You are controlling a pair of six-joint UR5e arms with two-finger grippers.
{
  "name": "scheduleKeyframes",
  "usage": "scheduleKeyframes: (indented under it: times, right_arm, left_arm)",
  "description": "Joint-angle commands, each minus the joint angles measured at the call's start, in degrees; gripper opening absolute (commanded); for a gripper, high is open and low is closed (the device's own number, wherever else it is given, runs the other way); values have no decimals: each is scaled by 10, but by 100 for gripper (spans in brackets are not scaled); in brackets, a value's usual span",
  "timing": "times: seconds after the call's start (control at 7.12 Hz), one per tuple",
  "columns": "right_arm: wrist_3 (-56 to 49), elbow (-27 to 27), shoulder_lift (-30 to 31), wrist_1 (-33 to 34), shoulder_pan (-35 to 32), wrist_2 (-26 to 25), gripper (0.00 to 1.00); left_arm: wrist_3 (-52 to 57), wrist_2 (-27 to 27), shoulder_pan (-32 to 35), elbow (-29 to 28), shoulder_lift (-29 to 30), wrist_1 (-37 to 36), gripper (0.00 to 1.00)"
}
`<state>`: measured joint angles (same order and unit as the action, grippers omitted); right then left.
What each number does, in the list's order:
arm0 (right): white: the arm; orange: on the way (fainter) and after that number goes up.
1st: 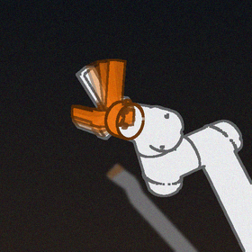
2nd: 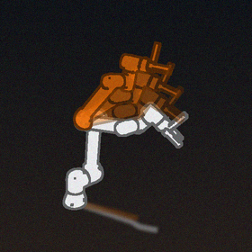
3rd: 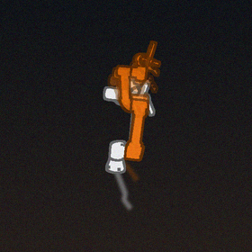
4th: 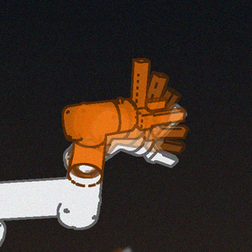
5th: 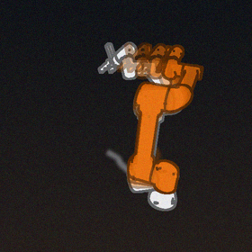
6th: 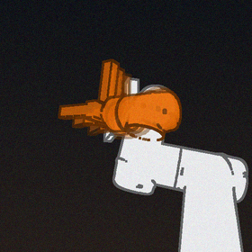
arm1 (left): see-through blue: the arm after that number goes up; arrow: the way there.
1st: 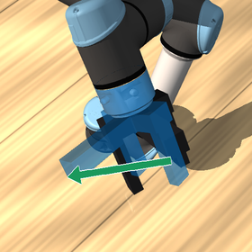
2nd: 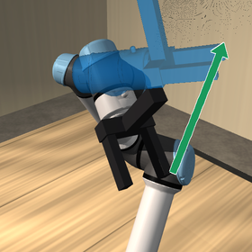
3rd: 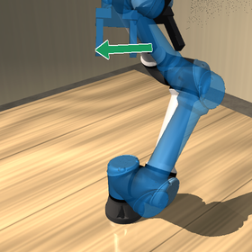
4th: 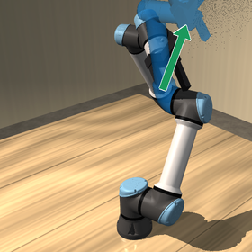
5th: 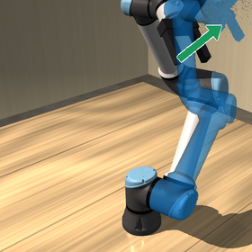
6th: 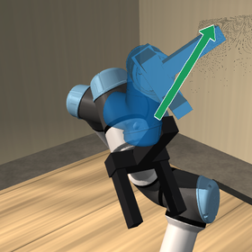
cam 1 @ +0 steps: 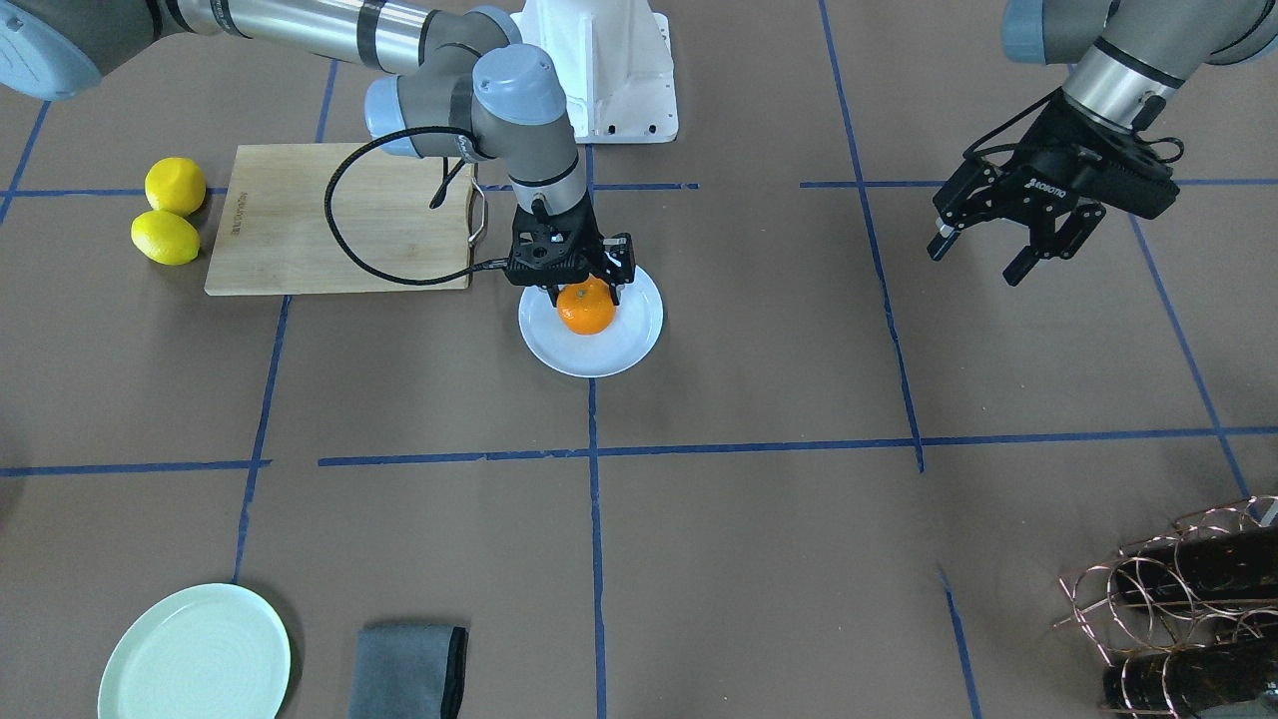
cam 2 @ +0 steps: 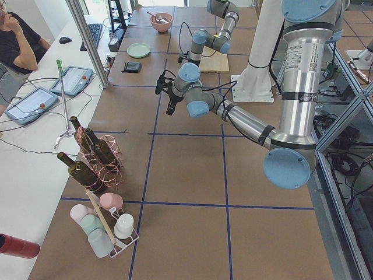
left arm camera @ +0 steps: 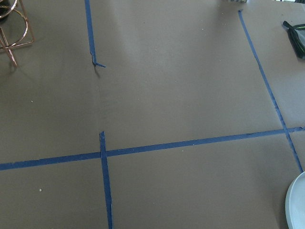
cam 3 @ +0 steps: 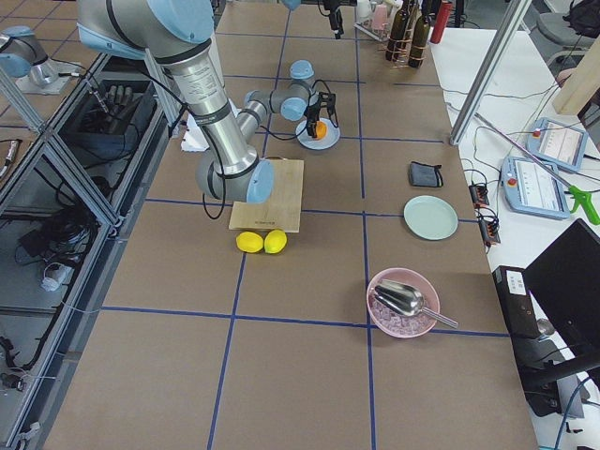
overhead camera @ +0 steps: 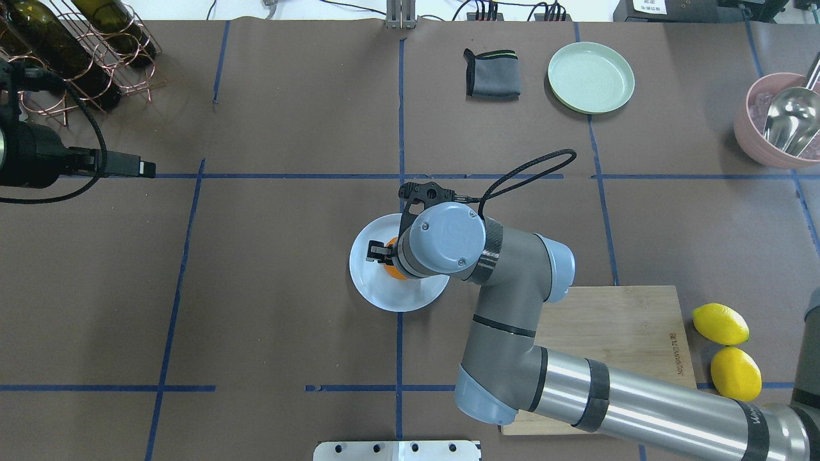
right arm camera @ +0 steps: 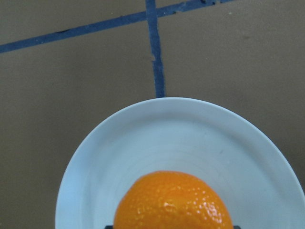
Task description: Pick orange to plate
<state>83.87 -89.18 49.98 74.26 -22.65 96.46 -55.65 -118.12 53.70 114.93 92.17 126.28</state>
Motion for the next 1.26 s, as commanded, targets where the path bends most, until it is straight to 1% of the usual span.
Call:
scheduleKeyframes:
  times: [0.0,0.14,0.28,0.42,0.56,0.7,0.84,0.98,1.12]
  right_arm:
    - [2,2,-6,0,1,-18,100]
    - [-3,-12,-7,2,0,-18,100]
    - [-5,-54,8,7,-15,-11,100]
    - [-5,-130,51,44,-33,17,100]
    - [-8,-221,93,87,-76,68,100]
    - [-17,-276,148,99,-144,157,100]
    - [-83,-291,203,99,-224,238,100]
    - [-191,-294,263,99,-296,298,100]
    - [-317,-288,317,102,-368,336,100]
  left_arm:
    - [-1,0,0,-1,0,0,99]
    - [0,0,0,-4,-1,0,99]
    - [4,1,0,-5,-8,0,99]
    - [5,2,0,-6,-11,0,99]
    - [21,2,0,-4,-17,0,99]
    - [80,0,5,-1,-46,-1,99]
    - [167,-1,36,-4,-74,-2,99]
    - [291,-32,93,-20,-105,-6,99]
    - [402,-96,178,-72,-112,-7,99]
